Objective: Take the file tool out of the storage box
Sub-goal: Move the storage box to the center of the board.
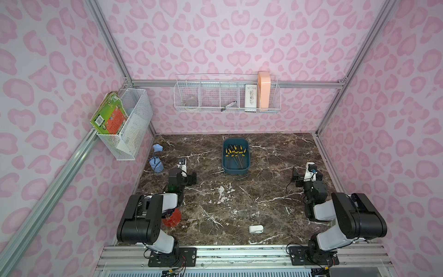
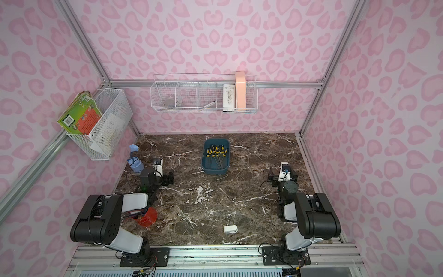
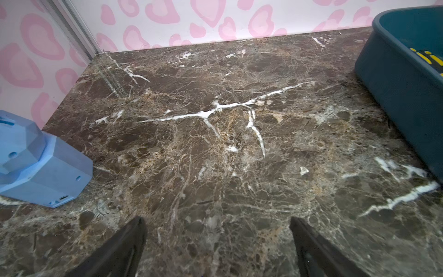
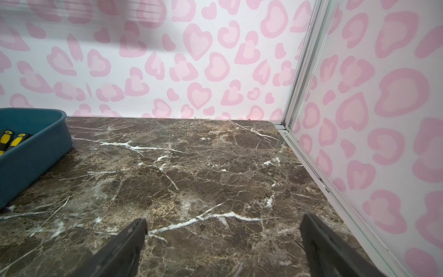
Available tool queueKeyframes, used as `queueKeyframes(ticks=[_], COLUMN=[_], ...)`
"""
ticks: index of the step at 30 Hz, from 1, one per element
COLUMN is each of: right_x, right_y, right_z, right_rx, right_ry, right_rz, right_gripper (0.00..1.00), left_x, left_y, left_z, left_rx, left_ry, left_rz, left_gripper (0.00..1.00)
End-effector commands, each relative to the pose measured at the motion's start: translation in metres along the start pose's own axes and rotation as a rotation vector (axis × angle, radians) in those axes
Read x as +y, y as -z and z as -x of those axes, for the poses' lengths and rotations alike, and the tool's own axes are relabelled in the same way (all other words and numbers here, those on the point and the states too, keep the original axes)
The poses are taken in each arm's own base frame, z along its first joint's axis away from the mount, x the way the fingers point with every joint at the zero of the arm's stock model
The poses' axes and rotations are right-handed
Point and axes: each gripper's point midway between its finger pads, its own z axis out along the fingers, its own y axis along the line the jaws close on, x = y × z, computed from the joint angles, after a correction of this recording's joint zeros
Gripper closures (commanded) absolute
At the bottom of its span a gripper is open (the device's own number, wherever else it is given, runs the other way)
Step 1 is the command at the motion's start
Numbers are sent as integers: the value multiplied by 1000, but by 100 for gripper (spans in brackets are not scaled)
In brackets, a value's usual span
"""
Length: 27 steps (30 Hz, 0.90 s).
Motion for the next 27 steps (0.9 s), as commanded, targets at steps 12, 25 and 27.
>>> queueKeyframes(ticks=[12,25,27], right_x=[1,1,-1], right_y=[-1,1,5], right_z=[2,5,11], right_rx=[-7,-17,-35], right_ry=[-4,-3,-12], right_rz=[8,8,-3], right_gripper=[0,0,0], left_x=[0,0,0], left_y=[1,1,2], left_z=[6,5,10], left_rx=[-23,-23,-42], left_ry=[0,-1,-17], left_rz=[0,-2,1], left_gripper=[1,2,2])
